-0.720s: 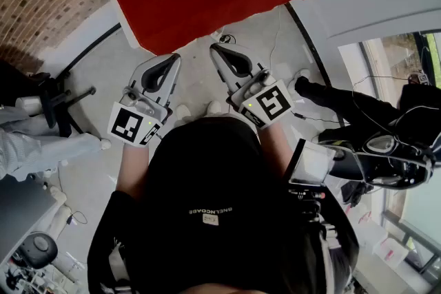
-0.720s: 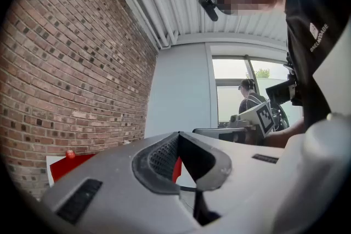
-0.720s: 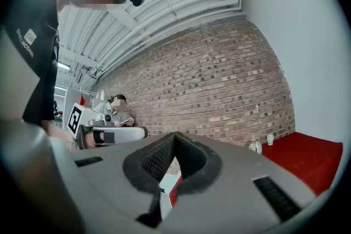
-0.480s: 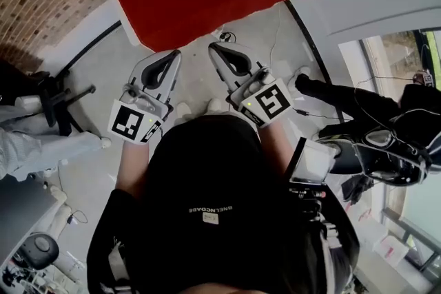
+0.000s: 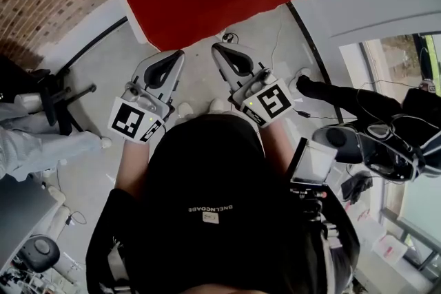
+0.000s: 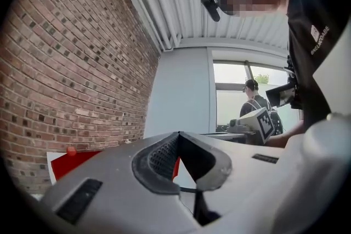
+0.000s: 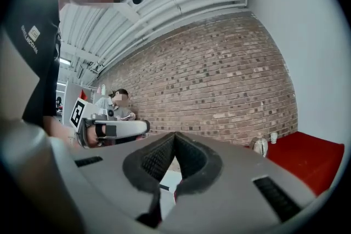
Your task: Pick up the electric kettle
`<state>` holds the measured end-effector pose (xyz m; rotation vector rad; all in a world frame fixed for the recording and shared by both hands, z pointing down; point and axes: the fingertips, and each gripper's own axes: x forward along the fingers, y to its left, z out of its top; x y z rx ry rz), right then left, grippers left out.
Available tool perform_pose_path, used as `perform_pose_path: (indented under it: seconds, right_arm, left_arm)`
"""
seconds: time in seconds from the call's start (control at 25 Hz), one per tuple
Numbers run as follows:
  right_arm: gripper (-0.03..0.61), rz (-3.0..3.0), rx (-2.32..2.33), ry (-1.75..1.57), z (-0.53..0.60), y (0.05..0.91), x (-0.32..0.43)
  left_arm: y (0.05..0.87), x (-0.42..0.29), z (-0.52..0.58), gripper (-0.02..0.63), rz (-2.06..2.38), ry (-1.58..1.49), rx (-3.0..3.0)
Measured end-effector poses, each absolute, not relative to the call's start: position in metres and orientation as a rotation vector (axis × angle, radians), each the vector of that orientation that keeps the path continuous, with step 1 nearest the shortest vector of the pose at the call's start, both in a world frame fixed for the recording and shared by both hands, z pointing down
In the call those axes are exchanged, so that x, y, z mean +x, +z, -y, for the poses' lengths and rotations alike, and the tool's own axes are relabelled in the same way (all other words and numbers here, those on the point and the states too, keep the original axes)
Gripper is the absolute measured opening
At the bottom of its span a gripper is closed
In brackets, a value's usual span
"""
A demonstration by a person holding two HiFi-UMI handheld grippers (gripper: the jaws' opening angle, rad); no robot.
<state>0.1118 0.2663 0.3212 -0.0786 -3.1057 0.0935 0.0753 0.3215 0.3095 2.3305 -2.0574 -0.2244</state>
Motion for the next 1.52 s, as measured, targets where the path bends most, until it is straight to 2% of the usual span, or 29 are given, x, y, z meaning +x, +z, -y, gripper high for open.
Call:
perform_pose_path:
  seconds: [0.68, 1.52]
  right_arm:
    - [0.005, 3.093, -0.016, 0.107, -0.302, 0.342, 0.079]
    - [0.005, 3.053, 0.0, 0.198, -0.192, 0.363, 0.023]
  left_arm:
    - [0.328, 0.038, -0.355, 0.004, 1.992, -0.234, 2.368]
    - [0.353, -0.024, -0.249, 0.005, 2.054, -0.139, 2.277]
